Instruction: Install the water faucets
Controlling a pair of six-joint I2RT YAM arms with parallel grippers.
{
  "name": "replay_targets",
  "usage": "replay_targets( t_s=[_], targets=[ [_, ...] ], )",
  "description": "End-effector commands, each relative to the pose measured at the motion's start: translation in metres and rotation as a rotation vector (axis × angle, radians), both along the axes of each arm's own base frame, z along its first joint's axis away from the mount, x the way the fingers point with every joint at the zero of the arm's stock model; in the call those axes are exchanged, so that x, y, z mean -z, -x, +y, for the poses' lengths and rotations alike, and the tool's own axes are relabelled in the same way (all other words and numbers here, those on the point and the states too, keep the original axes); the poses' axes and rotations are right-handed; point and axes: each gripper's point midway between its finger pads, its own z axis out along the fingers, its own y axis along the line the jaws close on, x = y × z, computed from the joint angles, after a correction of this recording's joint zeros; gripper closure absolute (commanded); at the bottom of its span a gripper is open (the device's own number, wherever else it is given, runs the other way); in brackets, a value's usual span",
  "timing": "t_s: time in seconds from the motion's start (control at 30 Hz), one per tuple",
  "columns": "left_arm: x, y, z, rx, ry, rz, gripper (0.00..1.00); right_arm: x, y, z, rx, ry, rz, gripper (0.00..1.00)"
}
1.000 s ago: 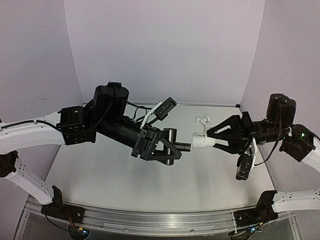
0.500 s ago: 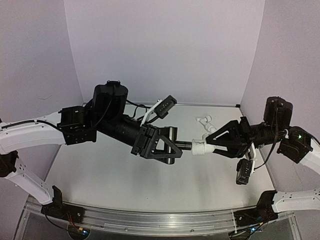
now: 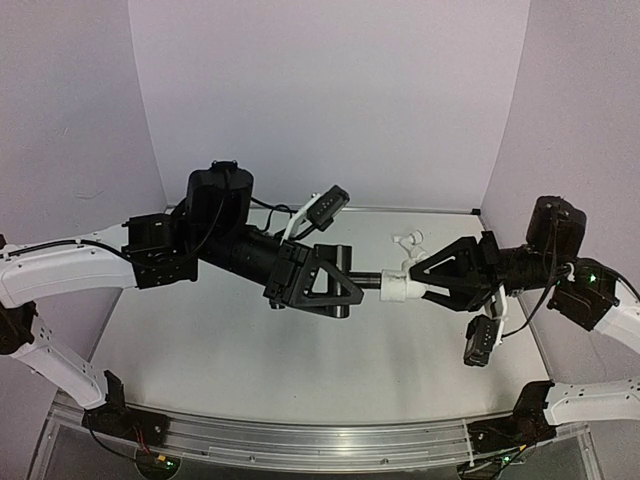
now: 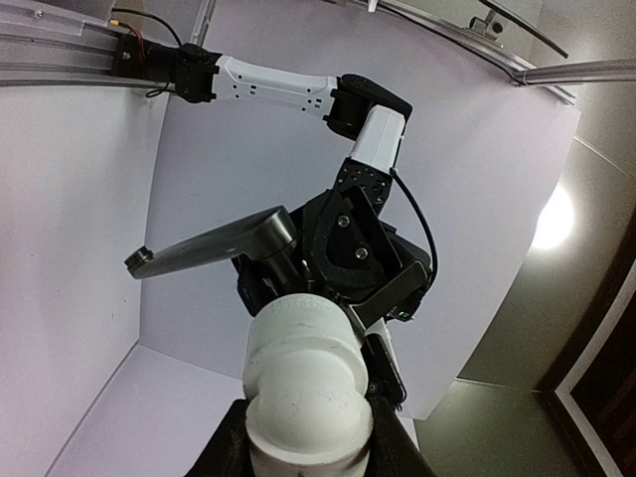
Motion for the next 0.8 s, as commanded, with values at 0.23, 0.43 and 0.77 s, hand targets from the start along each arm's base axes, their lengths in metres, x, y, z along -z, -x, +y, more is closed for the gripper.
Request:
replay_targets(
  t_s=[0.23,0.43,0.77],
  targets=[
    [-0.026,0.001,-0.004,0.017,0.093,-0.030,1.00,-0.022,-0.009,0.007,0.018,-0.091,-0.362,1.00],
    [-0.018,-0.004,-0.009,0.003,0.049,-0.018,1.00,-0.018,-0.013,0.010,0.026,-0.077,-0.411,1.00],
    [-0.012,-0.011,-0.014,-0.034,0.000,-0.013,1.00,-0.003,-0.021,0.012,0.036,0.000,-0.475,1.00]
  ],
)
